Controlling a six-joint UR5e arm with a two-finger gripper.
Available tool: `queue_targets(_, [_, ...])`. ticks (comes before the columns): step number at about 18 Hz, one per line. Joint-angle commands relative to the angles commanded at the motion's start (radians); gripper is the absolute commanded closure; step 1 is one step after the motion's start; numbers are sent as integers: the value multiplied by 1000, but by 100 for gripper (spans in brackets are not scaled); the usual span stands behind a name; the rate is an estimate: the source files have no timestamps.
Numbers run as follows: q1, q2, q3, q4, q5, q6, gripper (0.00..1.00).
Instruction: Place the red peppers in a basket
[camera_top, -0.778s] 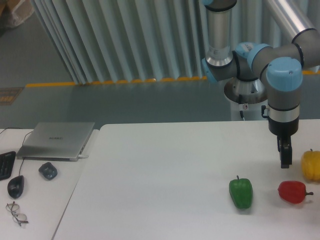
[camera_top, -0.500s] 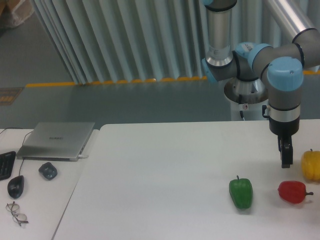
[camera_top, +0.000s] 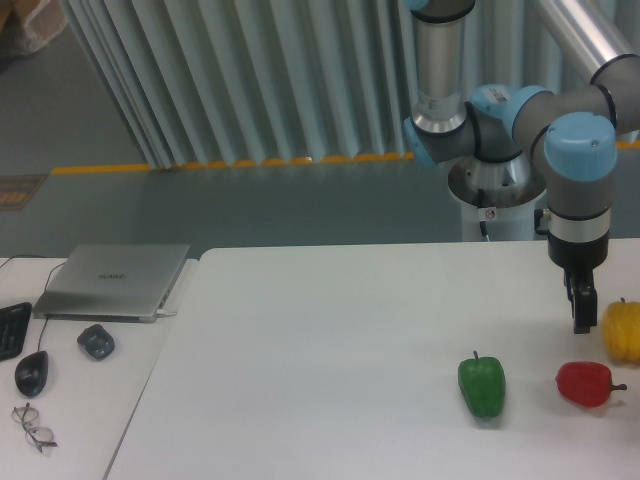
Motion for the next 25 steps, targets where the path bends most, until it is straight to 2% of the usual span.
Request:
queue_targets(5, [-5, -5, -12, 5, 5, -2, 0])
queue_targets(8, [-6, -28, -14, 11, 2, -2, 0])
queue_targets(9, [-9, -43, -14, 29, 2, 5, 0])
queue_targets(10, [-21, -60, -17, 79, 2, 0, 0])
queue_targets(12, [-29, -75, -18, 118, 8, 11, 0])
queue_targets(18, [-37, -127, 24, 130, 15, 40, 0])
queue_targets(22, [-37, -158, 23, 161, 21, 66, 0])
queue_targets(25, [-37, -178, 20, 178, 80, 69, 0])
